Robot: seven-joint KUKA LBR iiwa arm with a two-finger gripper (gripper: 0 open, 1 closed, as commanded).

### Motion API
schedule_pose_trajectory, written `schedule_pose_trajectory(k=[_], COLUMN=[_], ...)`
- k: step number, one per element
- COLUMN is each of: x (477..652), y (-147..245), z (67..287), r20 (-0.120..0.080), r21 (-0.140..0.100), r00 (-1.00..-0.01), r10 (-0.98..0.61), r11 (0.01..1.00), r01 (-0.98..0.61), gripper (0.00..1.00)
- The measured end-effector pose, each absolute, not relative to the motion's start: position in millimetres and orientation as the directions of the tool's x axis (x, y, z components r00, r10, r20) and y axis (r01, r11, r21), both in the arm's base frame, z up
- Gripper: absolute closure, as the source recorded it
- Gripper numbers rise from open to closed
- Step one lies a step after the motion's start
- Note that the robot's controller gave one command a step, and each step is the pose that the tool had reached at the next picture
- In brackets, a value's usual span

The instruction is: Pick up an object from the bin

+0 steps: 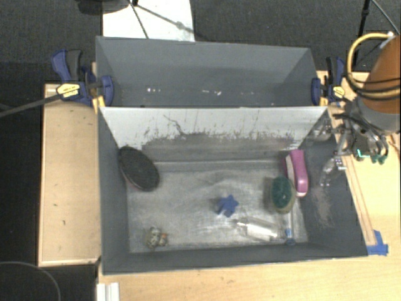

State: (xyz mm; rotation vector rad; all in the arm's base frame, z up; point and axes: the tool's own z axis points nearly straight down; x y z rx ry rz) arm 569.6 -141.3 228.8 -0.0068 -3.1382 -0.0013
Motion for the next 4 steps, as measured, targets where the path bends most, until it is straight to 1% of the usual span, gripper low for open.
schedule_pose_trajectory(k=[1,2,3,4], x=[574.2,522.1,523.6,521.4], y=[-138,-132,-132,-132], z=[99,72,74,72], r20=[-0.002,-0.011,-0.015,-0.008], r21=[-0.005,-0.004,-0.005,-0.003], r00=[-0.985,-0.995,-0.995,-0.995], r10=[0.175,-0.096,-0.1,-0.104], r11=[0.985,0.995,0.995,0.995], r01=[0.175,-0.096,-0.1,-0.104], gripper=[0.0,0.0,1.0,0.0])
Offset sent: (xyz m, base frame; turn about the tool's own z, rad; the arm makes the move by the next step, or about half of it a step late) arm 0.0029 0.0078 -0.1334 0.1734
